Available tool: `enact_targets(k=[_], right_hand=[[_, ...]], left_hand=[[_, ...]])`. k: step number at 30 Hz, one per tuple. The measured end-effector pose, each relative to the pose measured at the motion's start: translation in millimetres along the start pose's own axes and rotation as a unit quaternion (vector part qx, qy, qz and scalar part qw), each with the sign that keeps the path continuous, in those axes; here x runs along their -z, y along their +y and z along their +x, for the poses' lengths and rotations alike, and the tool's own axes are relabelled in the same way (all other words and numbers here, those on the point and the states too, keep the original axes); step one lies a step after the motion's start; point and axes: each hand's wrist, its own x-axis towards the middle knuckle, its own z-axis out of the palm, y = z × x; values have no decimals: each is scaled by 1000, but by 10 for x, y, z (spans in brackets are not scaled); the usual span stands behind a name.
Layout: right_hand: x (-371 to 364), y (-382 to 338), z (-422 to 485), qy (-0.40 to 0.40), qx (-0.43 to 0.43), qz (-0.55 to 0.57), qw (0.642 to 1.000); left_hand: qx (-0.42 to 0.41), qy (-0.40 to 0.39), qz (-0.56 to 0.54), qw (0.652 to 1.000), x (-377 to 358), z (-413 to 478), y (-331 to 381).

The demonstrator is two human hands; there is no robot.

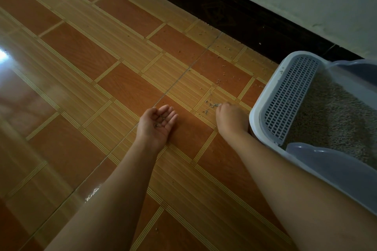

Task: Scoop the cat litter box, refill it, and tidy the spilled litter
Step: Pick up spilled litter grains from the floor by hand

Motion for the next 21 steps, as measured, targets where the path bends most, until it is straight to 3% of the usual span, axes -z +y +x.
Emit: enact_targets(k=[2,7,21], right_hand=[[6,27,44,14,-24,52,998],[1,-36,196,25,-63,-1,998],[-146,-49,85,68,77,-65,993]], left_hand=[[0,-2,-2,1000,-3,13,7],[0,0,-4,1000,-11,52,22],[9,-19,-5,1000,-72,110,-40]])
